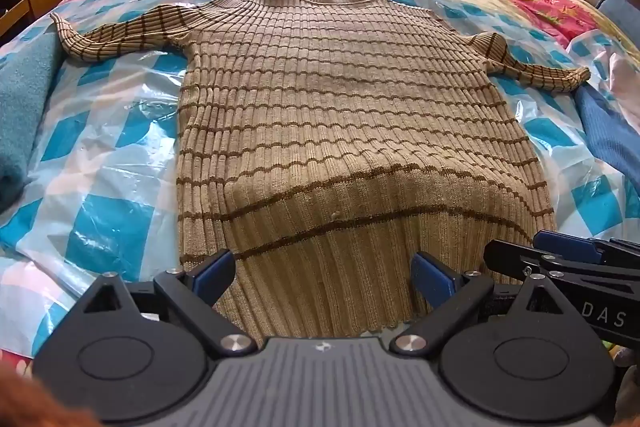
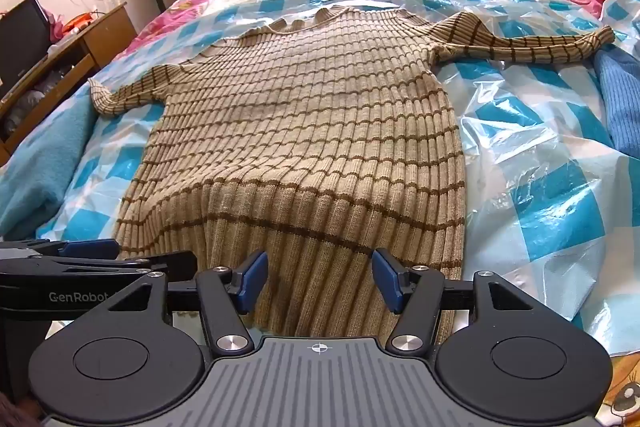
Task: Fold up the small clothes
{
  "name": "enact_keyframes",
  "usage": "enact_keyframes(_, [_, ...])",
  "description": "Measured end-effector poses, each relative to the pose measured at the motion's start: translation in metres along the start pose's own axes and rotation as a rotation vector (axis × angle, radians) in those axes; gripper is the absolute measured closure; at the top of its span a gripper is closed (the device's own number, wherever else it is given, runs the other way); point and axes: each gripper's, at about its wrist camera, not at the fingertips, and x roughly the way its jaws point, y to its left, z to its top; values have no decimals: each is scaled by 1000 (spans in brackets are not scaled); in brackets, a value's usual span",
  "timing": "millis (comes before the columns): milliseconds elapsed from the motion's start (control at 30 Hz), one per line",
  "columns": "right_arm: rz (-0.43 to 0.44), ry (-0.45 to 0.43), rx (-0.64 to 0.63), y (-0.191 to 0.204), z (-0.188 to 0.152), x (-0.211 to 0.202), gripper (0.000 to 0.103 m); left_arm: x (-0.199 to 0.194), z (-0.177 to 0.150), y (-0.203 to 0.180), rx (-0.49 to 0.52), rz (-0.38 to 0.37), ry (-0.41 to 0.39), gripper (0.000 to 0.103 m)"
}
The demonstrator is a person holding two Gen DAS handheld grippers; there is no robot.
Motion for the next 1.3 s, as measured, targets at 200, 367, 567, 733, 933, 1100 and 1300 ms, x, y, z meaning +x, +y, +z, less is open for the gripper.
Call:
enact_keyframes(200, [-1,0,-1,1,0,0,45,0,-1,1,-5,4,14,4])
enact_keyframes(367, [-1,0,-2,1,0,1,44,1,0,1,-21,3,14,4])
enact_keyframes(567, [-3,0,-3,2,0,1,44,0,-2,2,-32,4,16,4])
enact_keyframes(733, [-6,-3,-4,1,-1,-2,44,1,-3,3,-38,2,20,4])
enact_keyframes(933, [-11,-1,-7,0,-2,-1,44,0,-3,3,-46,8,19,4])
enact_keyframes(1100, [-15,-3,-12,1,-2,-1,44,-1,-4,5,-59,17,19,4])
enact_keyframes(1300, [-16,-6,-11,0,-1,-2,44,-9,-7,5,-73,34,9,4])
